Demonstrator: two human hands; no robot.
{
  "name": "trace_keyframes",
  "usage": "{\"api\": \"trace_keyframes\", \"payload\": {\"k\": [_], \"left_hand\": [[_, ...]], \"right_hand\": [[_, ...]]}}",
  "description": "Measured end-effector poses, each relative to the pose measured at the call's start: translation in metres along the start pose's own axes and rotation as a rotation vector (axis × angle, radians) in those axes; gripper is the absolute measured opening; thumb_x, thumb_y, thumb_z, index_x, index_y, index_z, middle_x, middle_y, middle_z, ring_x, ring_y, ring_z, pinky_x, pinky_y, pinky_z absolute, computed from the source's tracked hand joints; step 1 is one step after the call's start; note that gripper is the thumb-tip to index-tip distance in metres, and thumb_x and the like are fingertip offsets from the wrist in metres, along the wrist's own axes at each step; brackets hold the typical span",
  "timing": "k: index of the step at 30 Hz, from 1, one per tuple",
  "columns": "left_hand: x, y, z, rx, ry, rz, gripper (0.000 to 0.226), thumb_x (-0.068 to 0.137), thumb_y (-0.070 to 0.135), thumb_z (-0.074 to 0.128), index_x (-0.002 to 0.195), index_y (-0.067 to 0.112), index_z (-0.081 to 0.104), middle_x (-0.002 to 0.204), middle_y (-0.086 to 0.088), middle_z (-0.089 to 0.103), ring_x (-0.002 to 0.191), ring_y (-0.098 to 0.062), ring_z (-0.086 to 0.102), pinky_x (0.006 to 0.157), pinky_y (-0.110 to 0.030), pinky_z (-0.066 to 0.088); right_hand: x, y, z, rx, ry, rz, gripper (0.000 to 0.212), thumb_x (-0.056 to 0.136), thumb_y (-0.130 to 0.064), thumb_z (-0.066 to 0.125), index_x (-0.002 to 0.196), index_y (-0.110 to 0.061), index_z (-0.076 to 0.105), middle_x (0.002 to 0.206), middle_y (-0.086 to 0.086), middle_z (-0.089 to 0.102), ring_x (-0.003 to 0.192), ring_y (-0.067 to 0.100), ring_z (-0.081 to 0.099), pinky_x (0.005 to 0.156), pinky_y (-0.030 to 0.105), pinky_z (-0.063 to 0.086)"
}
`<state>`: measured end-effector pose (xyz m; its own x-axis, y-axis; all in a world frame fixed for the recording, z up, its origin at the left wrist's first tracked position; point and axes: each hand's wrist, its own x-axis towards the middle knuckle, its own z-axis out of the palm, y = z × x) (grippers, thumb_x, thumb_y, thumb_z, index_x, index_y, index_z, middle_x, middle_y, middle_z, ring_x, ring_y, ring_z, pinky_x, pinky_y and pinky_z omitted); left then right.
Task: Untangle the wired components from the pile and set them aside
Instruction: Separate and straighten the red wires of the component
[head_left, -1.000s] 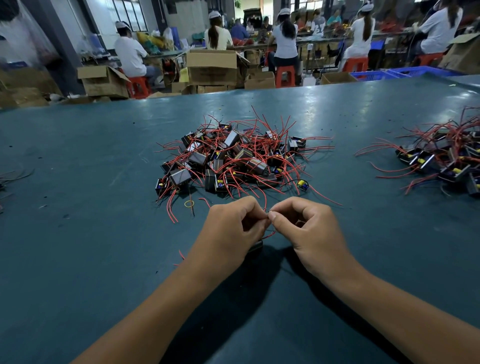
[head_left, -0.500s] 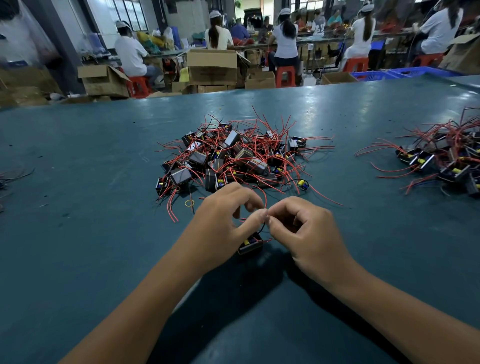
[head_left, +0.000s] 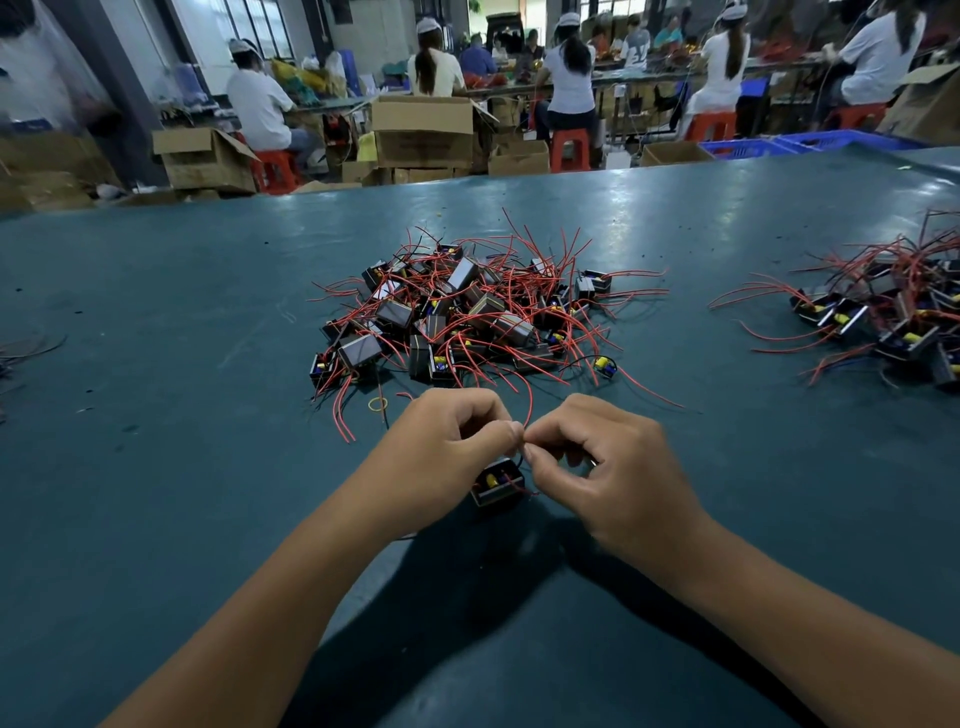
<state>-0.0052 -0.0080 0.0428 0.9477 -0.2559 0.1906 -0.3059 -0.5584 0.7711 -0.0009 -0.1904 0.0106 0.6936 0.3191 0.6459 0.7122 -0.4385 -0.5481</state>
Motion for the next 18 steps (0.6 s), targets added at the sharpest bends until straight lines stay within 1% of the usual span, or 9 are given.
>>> {"api": "trace_keyframes", "payload": {"k": [2, 5, 7, 9, 11, 12, 13, 15, 18], "left_hand": [[-0.001, 0.002, 0.001, -0.160, -0.005, -0.164, 0.037, 0.091, 0.017, 0.061, 0.055, 0.019, 0.058, 0.054, 0.002, 0.043, 0.046, -0.010, 0.032, 0.043, -0.019, 0.027], [-0.003, 0.005, 0.006, -0.606, -0.125, -0.476, 0.040, 0.088, 0.015, 0.054, 0.048, 0.020, 0.054, 0.051, 0.002, 0.039, 0.039, -0.009, 0.024, 0.038, -0.016, 0.018], [-0.002, 0.003, 0.005, -0.582, -0.110, -0.480, 0.041, 0.089, 0.017, 0.057, 0.049, 0.019, 0.057, 0.050, 0.001, 0.044, 0.037, -0.008, 0.029, 0.038, -0.014, 0.020], [-0.001, -0.002, -0.002, -0.373, -0.019, -0.303, 0.038, 0.092, 0.020, 0.064, 0.054, 0.018, 0.062, 0.052, 0.001, 0.051, 0.041, -0.009, 0.039, 0.040, -0.017, 0.029], [0.001, -0.007, -0.013, -0.109, 0.041, 0.003, 0.021, 0.092, 0.019, 0.069, 0.071, 0.020, 0.067, 0.063, 0.008, 0.058, 0.051, -0.006, 0.046, 0.050, -0.018, 0.037], [0.001, -0.009, -0.017, -0.019, 0.022, 0.140, 0.010, 0.090, 0.018, 0.072, 0.082, 0.024, 0.069, 0.073, 0.010, 0.060, 0.058, -0.005, 0.048, 0.055, -0.018, 0.039], [0.001, -0.012, -0.019, 0.047, -0.009, 0.244, 0.011, 0.087, 0.018, 0.076, 0.091, 0.026, 0.070, 0.083, 0.011, 0.061, 0.064, -0.006, 0.051, 0.059, -0.018, 0.040], [0.002, -0.014, -0.019, 0.113, -0.055, 0.349, 0.016, 0.085, 0.021, 0.080, 0.097, 0.027, 0.073, 0.093, 0.008, 0.060, 0.072, -0.014, 0.053, 0.062, -0.019, 0.041], [0.002, -0.015, -0.019, 0.146, -0.022, 0.404, 0.010, 0.083, 0.023, 0.080, 0.091, 0.022, 0.076, 0.093, 0.007, 0.060, 0.073, -0.012, 0.051, 0.065, -0.015, 0.036]], "right_hand": [[0.001, -0.001, -0.001, -0.070, -0.013, -0.087, 0.003, 0.085, -0.010, 0.069, 0.082, -0.010, 0.071, 0.075, -0.003, 0.060, 0.071, 0.010, 0.054, 0.067, 0.021, 0.043], [-0.001, -0.001, 0.000, -0.128, -0.015, -0.168, 0.005, 0.086, -0.011, 0.070, 0.083, -0.008, 0.072, 0.075, 0.000, 0.061, 0.071, 0.016, 0.056, 0.066, 0.026, 0.046], [-0.001, -0.001, 0.001, -0.089, -0.010, -0.130, 0.005, 0.086, -0.010, 0.070, 0.082, -0.009, 0.071, 0.075, -0.003, 0.060, 0.071, 0.013, 0.055, 0.068, 0.023, 0.045], [-0.001, 0.001, -0.001, -0.042, 0.005, -0.064, 0.005, 0.085, -0.010, 0.069, 0.080, -0.010, 0.070, 0.074, -0.006, 0.058, 0.070, 0.007, 0.052, 0.068, 0.018, 0.042], [0.001, 0.002, -0.002, -0.023, 0.008, -0.029, 0.006, 0.085, -0.011, 0.068, 0.079, -0.011, 0.069, 0.073, -0.007, 0.057, 0.069, 0.007, 0.053, 0.067, 0.018, 0.042], [0.002, 0.002, -0.003, -0.014, 0.003, -0.024, 0.006, 0.085, -0.011, 0.068, 0.079, -0.010, 0.069, 0.073, -0.006, 0.058, 0.069, 0.008, 0.054, 0.067, 0.019, 0.043], [0.003, 0.003, -0.004, -0.006, -0.003, -0.026, 0.006, 0.084, -0.011, 0.068, 0.079, -0.010, 0.069, 0.073, -0.005, 0.059, 0.069, 0.008, 0.055, 0.067, 0.018, 0.043], [0.002, 0.004, -0.005, 0.011, -0.019, -0.033, 0.005, 0.084, -0.009, 0.069, 0.079, -0.009, 0.069, 0.073, -0.003, 0.060, 0.070, 0.008, 0.056, 0.068, 0.016, 0.042], [0.001, 0.005, -0.005, 0.035, -0.055, -0.039, 0.004, 0.084, -0.008, 0.070, 0.081, -0.010, 0.071, 0.074, -0.003, 0.062, 0.071, 0.008, 0.057, 0.069, 0.015, 0.042]]}}
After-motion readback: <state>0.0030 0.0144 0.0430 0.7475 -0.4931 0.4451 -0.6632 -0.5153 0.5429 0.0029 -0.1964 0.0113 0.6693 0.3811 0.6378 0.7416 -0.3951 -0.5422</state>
